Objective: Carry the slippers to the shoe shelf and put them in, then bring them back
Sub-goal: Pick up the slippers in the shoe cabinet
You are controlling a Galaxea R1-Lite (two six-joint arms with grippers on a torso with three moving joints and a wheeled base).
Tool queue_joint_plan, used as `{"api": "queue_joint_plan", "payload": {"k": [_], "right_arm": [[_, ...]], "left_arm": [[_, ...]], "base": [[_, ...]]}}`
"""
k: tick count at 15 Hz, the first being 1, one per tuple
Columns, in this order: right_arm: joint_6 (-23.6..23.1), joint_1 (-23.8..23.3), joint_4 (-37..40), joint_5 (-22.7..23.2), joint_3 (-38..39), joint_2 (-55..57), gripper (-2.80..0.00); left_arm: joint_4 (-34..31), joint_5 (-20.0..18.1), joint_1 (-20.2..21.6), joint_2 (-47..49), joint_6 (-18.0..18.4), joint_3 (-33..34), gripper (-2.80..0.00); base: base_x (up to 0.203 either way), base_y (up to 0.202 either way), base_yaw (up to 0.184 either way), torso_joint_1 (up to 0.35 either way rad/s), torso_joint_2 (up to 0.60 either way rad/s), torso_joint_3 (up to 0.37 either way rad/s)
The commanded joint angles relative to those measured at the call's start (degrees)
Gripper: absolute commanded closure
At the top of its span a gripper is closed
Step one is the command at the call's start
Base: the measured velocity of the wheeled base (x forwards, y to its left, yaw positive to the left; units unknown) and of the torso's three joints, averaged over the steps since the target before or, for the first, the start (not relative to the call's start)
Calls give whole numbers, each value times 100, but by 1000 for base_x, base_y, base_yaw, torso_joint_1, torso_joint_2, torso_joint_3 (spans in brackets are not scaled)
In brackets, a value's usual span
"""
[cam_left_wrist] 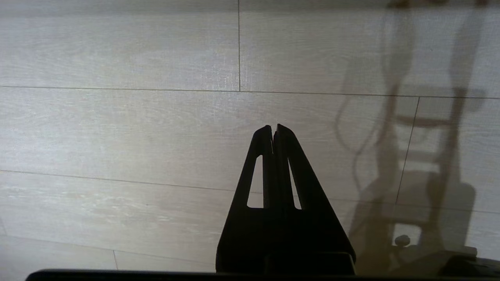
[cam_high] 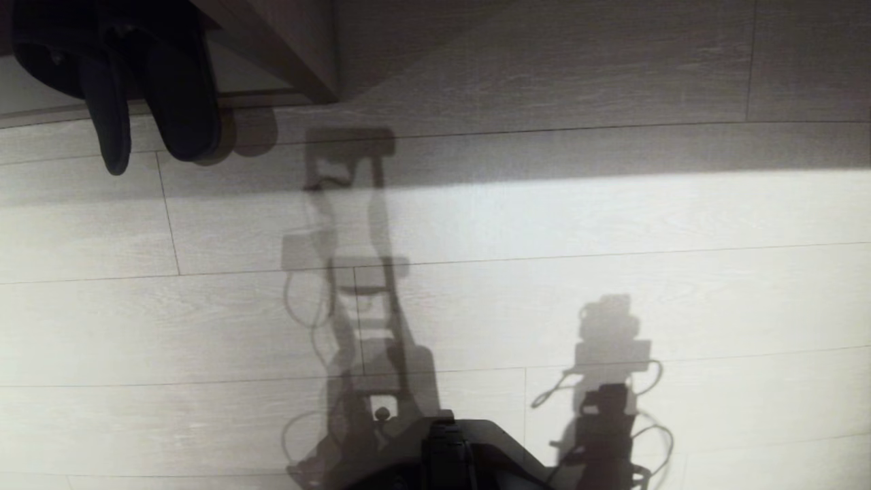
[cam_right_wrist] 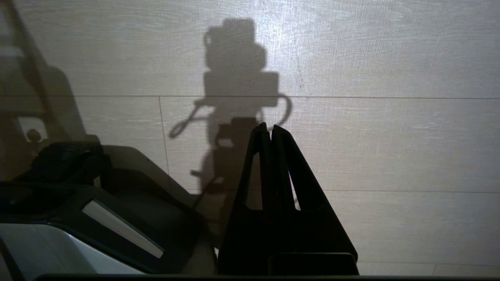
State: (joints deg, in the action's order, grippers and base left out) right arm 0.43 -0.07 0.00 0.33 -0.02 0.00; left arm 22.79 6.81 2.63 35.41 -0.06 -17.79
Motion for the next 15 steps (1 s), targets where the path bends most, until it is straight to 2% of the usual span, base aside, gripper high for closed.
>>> {"api": "queue_joint_plan", "payload": {"k": [1, 3, 4, 6, 7, 8, 10, 11, 13, 15], "right_arm": [[1, 7, 0, 2, 2, -9, 0], [1, -1, 0, 2, 2, -9, 0], [1, -1, 0, 2, 2, -9, 0], [1, -1, 0, 2, 2, -9, 0], [1, 7, 0, 2, 2, -9, 0], [1, -1, 0, 2, 2, -9, 0], [1, -1, 0, 2, 2, -9, 0], [1, -1, 0, 2, 2, -9, 0], [1, 7, 0, 2, 2, -9, 0], [1, -1, 0, 2, 2, -9, 0]], "left_arm": [[815, -100, 30, 1061, -76, 178, 0], [1250, -188, 19, 1420, -274, 69, 0], [1157, -196, 3, 1360, -298, -7, 0], [447, -226, -134, 842, -351, -204, 0], [-33, -208, -406, 644, -372, -469, 0], [-227, -150, -637, 578, -368, -623, 0], [-108, -84, -685, 739, -381, -655, 0], [90, -103, -685, 818, -376, -570, 0], [1438, -196, -683, 1359, -355, -204, 0], [2217, -362, -662, 1927, -287, 64, 0]], "base": [[0, 0, 0, 0, 0, 0], [0, 0, 0, 0, 0, 0], [0, 0, 0, 0, 0, 0], [0, 0, 0, 0, 0, 0], [0, 0, 0, 0, 0, 0], [0, 0, 0, 0, 0, 0], [0, 0, 0, 0, 0, 0], [0, 0, 0, 0, 0, 0], [0, 0, 0, 0, 0, 0], [0, 0, 0, 0, 0, 0]]}}
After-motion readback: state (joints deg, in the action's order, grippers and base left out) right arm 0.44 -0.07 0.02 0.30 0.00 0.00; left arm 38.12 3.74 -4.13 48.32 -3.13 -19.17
